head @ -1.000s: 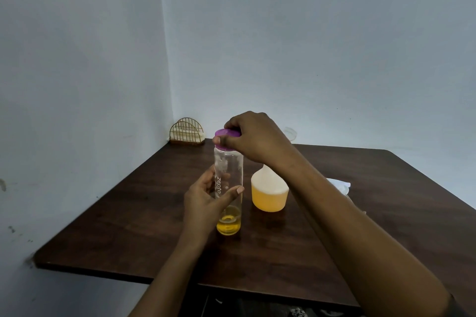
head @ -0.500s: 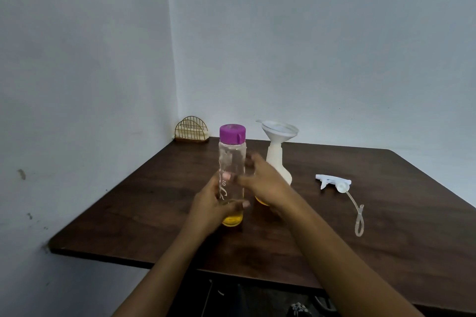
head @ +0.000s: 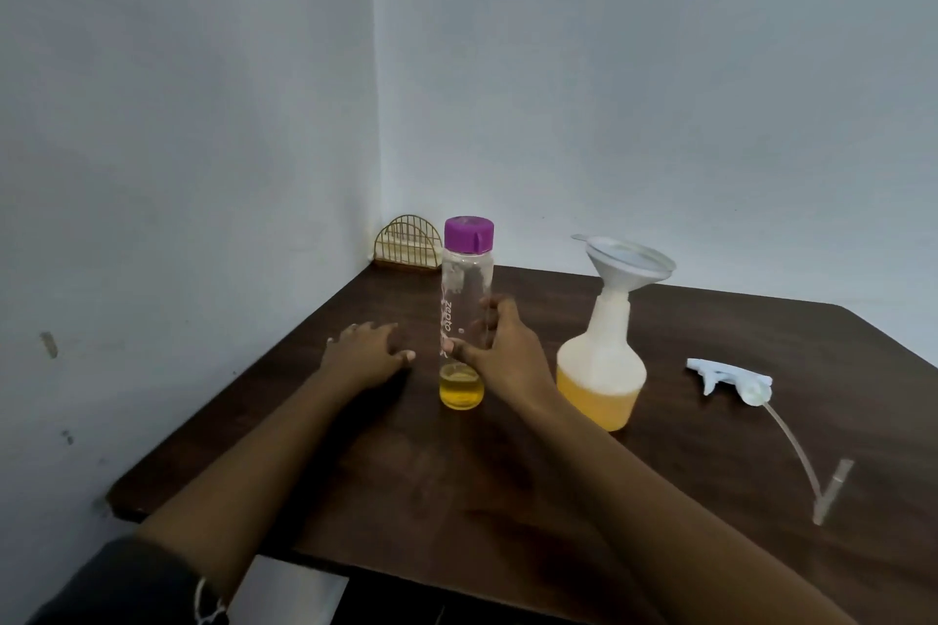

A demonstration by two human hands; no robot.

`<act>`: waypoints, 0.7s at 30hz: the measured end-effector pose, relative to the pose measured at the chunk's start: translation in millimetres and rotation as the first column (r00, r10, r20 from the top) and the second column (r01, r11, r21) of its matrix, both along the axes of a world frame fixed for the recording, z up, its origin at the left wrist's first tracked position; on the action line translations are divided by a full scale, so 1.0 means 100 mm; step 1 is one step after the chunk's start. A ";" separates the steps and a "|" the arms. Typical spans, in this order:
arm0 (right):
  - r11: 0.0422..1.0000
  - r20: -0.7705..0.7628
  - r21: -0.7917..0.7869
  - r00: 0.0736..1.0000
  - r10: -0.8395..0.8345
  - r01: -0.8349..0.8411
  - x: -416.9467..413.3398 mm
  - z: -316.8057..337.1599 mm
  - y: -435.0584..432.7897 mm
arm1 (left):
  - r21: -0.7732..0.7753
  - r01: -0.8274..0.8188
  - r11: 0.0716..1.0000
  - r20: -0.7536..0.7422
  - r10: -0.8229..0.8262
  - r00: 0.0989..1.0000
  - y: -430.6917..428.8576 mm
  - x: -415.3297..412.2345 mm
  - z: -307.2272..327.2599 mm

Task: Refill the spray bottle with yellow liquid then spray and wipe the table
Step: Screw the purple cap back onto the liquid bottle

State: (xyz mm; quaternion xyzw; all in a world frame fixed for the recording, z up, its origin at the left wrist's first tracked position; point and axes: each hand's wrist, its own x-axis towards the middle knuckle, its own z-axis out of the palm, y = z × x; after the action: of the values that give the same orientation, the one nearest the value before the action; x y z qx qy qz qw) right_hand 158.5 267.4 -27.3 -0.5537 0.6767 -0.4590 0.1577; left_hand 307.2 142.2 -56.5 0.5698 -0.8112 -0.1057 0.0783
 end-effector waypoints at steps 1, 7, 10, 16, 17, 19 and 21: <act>1.000 0.001 -0.009 1.000 -0.026 0.026 0.00 0.00 -0.12 | 0.019 0.005 1.000 0.014 -0.006 1.000 -0.09 -0.02 -0.02; 0.989 0.024 0.023 0.989 -0.149 0.148 -0.16 0.03 -1.10 | 0.022 0.032 0.999 0.071 -0.034 0.997 -0.41 -0.05 -0.17; 0.981 0.034 0.028 0.981 -0.192 0.191 -0.32 0.04 -1.59 | 0.006 0.036 0.999 0.053 -0.036 0.998 -0.46 -0.04 -0.23; 0.962 -0.002 0.022 0.962 -0.271 0.271 -0.60 0.01 -2.30 | -0.003 0.015 1.000 0.029 -0.015 0.999 -0.52 -0.08 -0.27; 0.961 -0.011 0.020 0.961 -0.276 0.276 -0.64 0.00 -2.40 | -0.003 0.011 1.000 0.026 -0.011 1.000 -0.53 -0.09 -0.28; 0.958 -0.014 0.010 0.958 -0.286 0.287 -0.71 -0.02 -2.58 | -0.011 0.001 1.000 0.024 -0.001 1.000 -0.55 -0.11 -0.29; 0.955 0.003 0.003 0.955 -0.297 0.297 -0.76 -0.05 -2.72 | -0.023 -0.005 1.000 0.005 0.005 1.000 -0.55 -0.12 -0.30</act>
State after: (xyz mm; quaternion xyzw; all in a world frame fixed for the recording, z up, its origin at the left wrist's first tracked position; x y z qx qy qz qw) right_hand 82.3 -5.1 -31.8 -0.4447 0.7525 -0.4776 0.0885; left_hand 295.1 87.1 -87.0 0.5713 -0.8110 -0.0949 0.0830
